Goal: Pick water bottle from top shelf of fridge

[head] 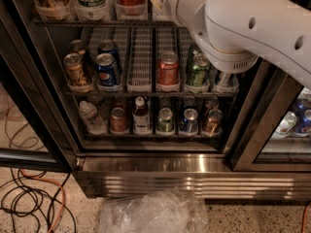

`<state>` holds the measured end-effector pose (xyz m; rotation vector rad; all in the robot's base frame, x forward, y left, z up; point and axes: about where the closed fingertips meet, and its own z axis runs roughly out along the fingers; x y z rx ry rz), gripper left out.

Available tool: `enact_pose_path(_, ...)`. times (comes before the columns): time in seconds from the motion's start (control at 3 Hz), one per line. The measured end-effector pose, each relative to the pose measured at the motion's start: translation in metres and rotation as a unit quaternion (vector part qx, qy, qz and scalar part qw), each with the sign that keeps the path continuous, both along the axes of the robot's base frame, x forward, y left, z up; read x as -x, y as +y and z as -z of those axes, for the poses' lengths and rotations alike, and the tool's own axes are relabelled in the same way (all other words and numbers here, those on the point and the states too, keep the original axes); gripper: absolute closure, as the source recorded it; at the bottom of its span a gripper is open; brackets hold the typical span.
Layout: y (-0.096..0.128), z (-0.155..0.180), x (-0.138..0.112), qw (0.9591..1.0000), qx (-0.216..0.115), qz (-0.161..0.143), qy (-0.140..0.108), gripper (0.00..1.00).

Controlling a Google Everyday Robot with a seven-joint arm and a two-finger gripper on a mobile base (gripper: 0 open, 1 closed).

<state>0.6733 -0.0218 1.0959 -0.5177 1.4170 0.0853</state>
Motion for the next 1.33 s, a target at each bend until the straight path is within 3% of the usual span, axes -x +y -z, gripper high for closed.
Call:
enact_pose_path(1.0, 0.000, -0.006, 0.001, 0.9999, 0.005, -0.002, -0.012, 1.00)
enact_pose_path(1.33, -0.057, -0.017, -0.026, 0.9957, -0.066, 0.055, -0.035, 1.00)
